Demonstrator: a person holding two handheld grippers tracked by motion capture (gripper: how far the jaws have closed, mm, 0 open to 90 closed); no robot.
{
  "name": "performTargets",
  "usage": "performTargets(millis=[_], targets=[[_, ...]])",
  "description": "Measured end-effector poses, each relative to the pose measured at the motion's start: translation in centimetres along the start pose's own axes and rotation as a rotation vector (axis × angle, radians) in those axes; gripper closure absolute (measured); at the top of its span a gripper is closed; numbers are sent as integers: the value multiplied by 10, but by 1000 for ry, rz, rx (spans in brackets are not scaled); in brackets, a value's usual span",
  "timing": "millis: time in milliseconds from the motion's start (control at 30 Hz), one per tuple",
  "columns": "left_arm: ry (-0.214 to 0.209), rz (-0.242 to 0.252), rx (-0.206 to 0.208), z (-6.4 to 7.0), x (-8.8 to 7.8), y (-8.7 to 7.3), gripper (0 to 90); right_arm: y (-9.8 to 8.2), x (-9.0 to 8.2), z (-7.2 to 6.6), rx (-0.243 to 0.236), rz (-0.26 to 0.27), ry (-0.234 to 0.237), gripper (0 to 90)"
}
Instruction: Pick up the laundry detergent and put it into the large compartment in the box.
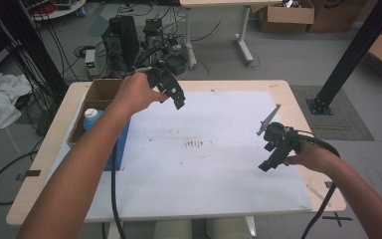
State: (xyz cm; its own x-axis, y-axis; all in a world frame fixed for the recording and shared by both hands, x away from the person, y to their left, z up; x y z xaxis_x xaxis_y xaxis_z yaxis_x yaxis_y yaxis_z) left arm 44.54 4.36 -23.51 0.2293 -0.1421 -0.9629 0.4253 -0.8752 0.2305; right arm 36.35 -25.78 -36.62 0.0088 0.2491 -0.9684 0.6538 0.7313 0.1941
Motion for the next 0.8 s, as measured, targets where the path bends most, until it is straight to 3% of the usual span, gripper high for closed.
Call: performTargets(millis=[233, 800], targets=[[-20, 6, 37, -1, 6, 2, 209, 4, -1, 0, -3, 1, 3, 176], [-28, -2, 31, -8, 11, 0, 212, 4, 2, 4, 6, 0, 8, 176]])
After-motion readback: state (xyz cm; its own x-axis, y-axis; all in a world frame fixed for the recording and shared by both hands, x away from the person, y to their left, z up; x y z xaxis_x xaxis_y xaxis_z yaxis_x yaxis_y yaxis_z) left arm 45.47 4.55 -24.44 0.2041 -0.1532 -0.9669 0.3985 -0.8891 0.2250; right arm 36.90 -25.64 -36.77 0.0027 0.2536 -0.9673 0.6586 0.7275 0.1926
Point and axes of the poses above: each handheld gripper's, and its own axes: x roughly forward along the jaws, y roughly out of its top, z roughly to its right, the point moved 4 cm from there along x, roughly forward along the jaws, and after that the axes turned 13 degrees about x, right-handed, at the moved point
